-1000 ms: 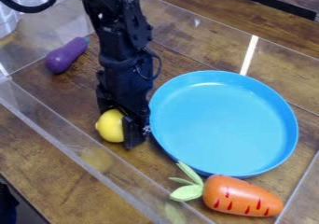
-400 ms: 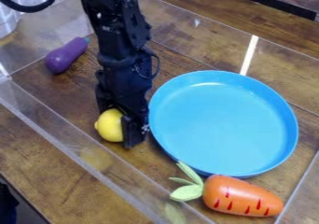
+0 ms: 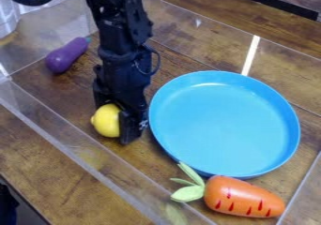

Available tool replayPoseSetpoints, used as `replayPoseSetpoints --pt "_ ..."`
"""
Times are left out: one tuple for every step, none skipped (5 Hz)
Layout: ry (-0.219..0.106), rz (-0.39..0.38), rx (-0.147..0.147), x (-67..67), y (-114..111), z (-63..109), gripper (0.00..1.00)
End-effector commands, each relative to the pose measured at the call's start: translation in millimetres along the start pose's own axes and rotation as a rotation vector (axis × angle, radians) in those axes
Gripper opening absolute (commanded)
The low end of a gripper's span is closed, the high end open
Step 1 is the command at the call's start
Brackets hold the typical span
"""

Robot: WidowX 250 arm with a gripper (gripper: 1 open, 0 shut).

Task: Put the lemon on the blue tray

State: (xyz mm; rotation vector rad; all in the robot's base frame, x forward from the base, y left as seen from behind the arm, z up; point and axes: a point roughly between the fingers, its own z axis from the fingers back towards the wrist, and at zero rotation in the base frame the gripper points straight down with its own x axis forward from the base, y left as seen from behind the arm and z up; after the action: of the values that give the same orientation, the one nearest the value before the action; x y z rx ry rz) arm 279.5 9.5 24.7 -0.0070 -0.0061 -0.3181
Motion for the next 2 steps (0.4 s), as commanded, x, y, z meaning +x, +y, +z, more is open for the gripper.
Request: replayPoseSetpoints --pt "-0.068 -0.038 0.047 18.4 -2 27.2 0.00" --pt "-0.069 -0.062 0.077 26.9 -6 41.1 0.00"
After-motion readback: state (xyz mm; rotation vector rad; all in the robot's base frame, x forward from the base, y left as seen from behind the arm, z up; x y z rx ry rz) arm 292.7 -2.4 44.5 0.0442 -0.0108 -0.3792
